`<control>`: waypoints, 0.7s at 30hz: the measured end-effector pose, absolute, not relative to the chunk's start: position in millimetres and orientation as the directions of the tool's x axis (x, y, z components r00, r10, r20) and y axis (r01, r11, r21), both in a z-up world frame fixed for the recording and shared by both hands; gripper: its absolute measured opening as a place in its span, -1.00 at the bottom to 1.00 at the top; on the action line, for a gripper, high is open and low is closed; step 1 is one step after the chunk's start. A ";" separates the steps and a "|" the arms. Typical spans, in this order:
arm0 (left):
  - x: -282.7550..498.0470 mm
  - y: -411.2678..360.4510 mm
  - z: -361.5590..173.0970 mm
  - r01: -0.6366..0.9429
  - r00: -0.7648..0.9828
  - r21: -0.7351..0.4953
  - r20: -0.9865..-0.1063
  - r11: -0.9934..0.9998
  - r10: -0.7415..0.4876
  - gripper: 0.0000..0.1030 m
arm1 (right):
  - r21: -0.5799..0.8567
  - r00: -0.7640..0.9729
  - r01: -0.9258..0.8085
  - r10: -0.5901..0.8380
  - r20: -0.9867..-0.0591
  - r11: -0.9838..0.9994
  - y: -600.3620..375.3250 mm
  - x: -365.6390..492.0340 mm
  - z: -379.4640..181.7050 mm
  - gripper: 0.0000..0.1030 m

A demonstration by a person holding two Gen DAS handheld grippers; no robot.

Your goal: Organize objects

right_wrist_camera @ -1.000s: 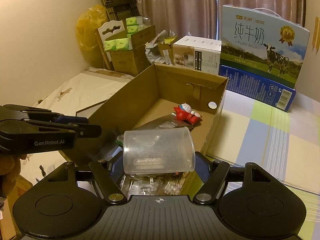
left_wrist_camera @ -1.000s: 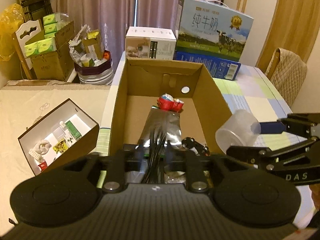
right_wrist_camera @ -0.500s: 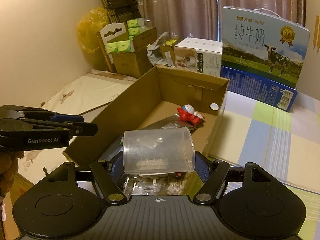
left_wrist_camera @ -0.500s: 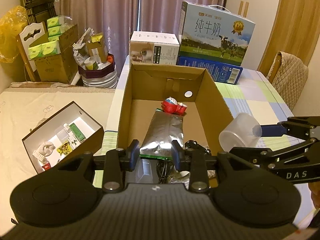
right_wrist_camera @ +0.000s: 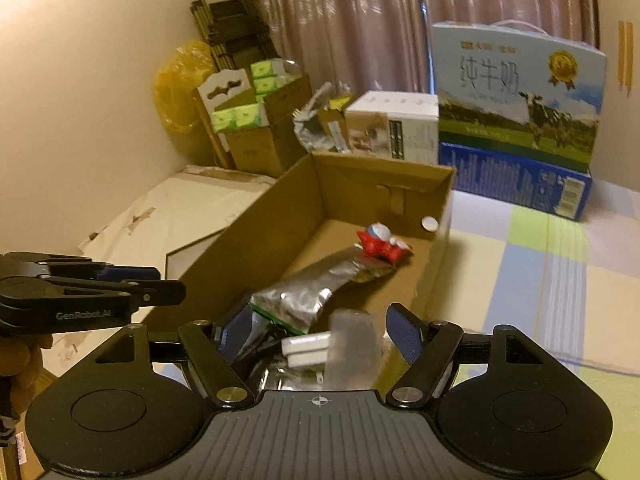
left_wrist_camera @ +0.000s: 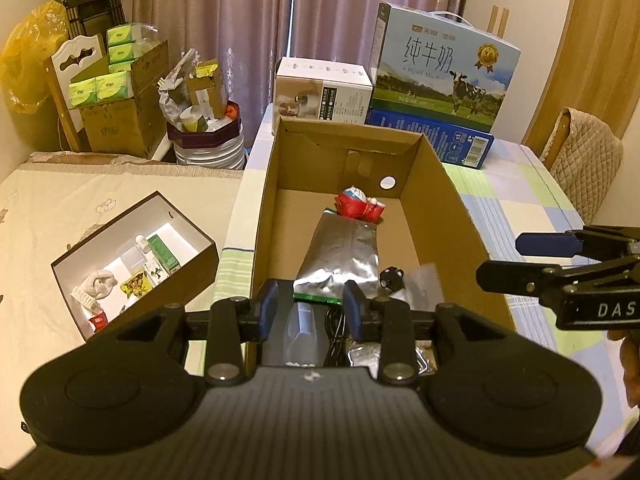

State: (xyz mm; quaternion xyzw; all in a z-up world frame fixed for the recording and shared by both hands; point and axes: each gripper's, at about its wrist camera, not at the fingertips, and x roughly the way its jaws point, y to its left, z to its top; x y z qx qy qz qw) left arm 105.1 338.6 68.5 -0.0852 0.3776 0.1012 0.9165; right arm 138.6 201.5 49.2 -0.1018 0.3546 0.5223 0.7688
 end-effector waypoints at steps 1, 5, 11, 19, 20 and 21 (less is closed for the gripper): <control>103.5 337.7 68.5 -0.250 0.693 -0.081 -0.711 0.965 0.120 -0.38 | 0.211 0.211 -0.869 0.721 -0.660 0.447 199.3 138.4 48.8 0.39; 95.2 333.9 69.5 -0.251 0.689 -0.078 -0.715 0.965 0.121 -0.27 | 0.240 0.226 -0.832 0.701 -0.677 0.500 187.5 135.5 49.2 0.39; 76.3 322.9 78.6 -0.237 0.690 -0.064 -0.714 0.969 0.121 0.07 | 0.259 0.239 -0.802 0.688 -0.685 0.537 168.6 116.9 55.3 0.39; 44.3 301.2 92.8 -0.219 0.701 -0.054 -0.703 0.974 0.119 0.67 | 0.256 0.276 -0.772 0.669 -0.690 0.582 134.3 89.1 66.1 0.41; 40.1 297.8 94.3 -0.216 0.703 -0.049 -0.701 0.975 0.120 0.77 | 0.253 0.281 -0.767 0.663 -0.694 0.590 128.6 85.7 66.9 0.43; 36.2 294.0 95.7 -0.214 0.704 -0.042 -0.699 0.976 0.125 0.81 | 0.254 0.285 -0.762 0.660 -0.695 0.596 124.6 83.0 67.8 0.46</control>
